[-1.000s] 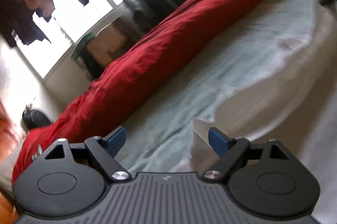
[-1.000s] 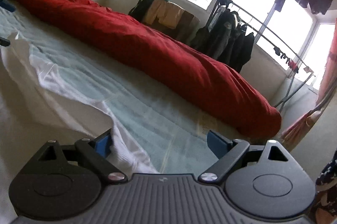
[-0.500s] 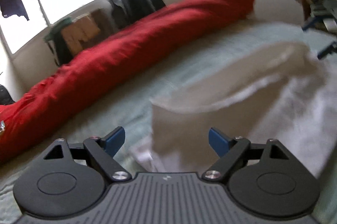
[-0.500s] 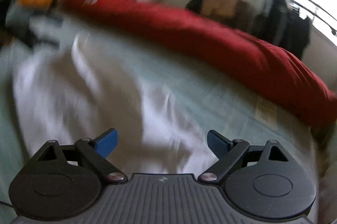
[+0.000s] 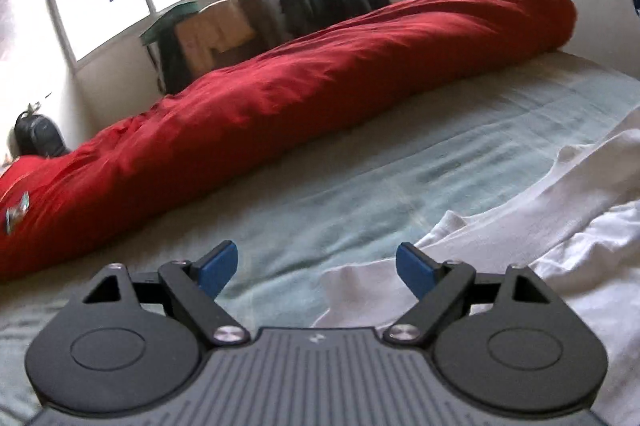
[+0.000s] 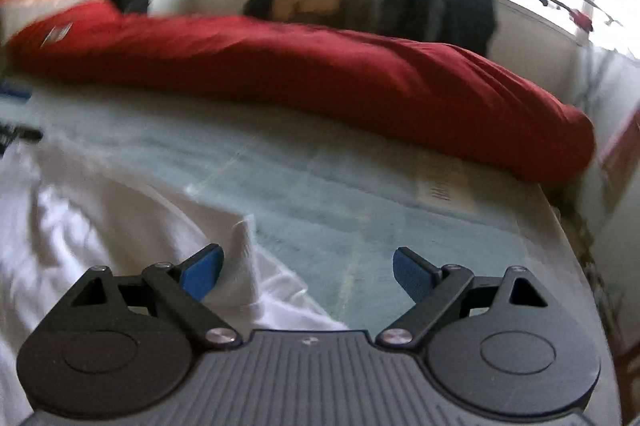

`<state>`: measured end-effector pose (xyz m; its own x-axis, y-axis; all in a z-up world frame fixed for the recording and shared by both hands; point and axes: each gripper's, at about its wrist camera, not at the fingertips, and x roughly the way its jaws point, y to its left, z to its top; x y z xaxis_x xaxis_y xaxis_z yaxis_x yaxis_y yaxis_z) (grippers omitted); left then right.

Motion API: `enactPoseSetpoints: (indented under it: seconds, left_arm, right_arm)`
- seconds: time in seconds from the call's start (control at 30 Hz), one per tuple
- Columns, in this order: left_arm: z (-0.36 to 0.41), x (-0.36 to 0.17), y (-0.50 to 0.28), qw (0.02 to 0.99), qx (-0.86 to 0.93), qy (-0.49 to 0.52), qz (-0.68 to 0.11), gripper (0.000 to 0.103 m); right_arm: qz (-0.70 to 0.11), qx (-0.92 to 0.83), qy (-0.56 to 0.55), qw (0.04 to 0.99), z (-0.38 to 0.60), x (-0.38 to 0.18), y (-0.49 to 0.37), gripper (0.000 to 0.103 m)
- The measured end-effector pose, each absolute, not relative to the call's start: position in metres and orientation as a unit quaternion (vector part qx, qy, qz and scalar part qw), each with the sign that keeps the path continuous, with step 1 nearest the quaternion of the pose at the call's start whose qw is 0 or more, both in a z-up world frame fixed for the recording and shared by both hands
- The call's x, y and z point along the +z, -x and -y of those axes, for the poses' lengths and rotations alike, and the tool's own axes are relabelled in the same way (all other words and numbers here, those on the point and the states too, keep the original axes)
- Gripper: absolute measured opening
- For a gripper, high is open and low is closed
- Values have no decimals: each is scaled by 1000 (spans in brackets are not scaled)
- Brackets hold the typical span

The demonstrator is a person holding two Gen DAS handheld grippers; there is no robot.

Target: Fold clothes

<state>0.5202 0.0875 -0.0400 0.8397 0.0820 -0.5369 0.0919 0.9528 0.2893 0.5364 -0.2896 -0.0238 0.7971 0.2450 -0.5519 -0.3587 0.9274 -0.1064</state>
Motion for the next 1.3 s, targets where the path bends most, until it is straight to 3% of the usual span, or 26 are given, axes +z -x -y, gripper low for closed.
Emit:
enactPoseSetpoints:
  seconds: [0.33, 0.53, 0.77, 0.9, 1.03, 1.3]
  left_arm:
    - [-80, -61, -456, 920, -182, -91, -334, 87]
    - [-118, -73, -436, 913, -164, -42, -371, 90]
    - [-117, -41, -459, 917, -198, 21, -345, 90]
    - [-110, -57, -496, 899, -228, 79, -364, 90]
    - [-105, -79, -517, 905, -190, 69, -374, 89]
    - [-104, -58, -491, 913, -198, 49, -353, 89]
  right_arm:
    - [-290, 379, 55, 877, 267, -28, -488, 94]
    - [-352, 313, 7, 882, 309, -58, -502, 85]
    - [-312, 322, 45, 893, 293, -22, -495, 91]
    - [-328, 339, 38, 881, 264, -35, -531, 91]
    - [-348, 278, 43, 894, 261, -68, -565, 86]
    - [-323, 274, -5, 906, 284, -38, -538, 86]
